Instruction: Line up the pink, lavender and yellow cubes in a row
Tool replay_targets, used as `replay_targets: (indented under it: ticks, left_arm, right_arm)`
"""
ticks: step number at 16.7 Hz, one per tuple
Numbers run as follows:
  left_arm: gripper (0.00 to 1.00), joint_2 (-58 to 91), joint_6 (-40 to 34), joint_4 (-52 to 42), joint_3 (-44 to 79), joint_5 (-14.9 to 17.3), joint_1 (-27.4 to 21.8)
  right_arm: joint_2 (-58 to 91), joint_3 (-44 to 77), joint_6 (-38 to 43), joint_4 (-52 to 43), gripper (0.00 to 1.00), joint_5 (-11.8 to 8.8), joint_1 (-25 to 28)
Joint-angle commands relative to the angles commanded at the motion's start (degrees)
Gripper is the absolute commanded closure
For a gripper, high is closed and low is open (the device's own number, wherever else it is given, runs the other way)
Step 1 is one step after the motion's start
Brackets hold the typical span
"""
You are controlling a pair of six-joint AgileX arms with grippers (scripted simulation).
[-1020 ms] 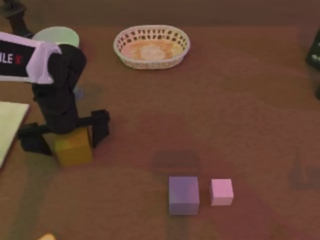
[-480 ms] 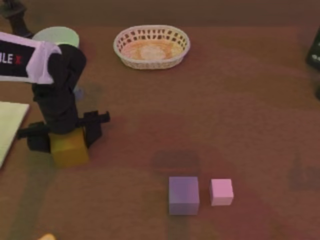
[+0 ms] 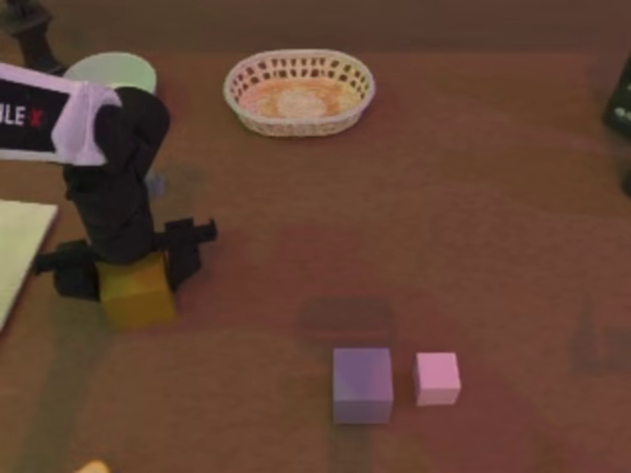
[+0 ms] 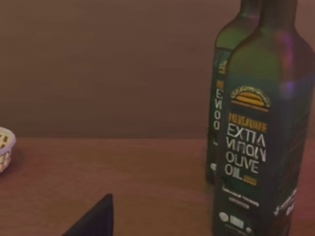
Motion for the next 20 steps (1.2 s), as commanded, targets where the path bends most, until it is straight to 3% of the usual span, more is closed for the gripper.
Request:
replay_targets:
  ticks: [4,11,16,20]
  left_arm:
    - [1.00,-1.0,0.2,-1.3,0.7,-0.2,0.1]
    - [1.00,-7.0,0.0,-13.8,6.9,-0.3,1.1]
    - [1.00,-7.2,0.0,-14.2,7.1,-0.3,0.7]
    - [1.00,-9.6,-2.8,-14.5,5.0,-0.3,-5.2]
  right_arm:
    - [0.0,0.0,0.0,0.0,0.00,0.0,0.0]
    - [0.0,0.0,0.0,0.0,0.00,0.0,0.0]
    - [0.0,0.0,0.0,0.0,0.00,0.0,0.0]
    - [0.0,0.0,0.0,0.0,0.00,0.0,0.0]
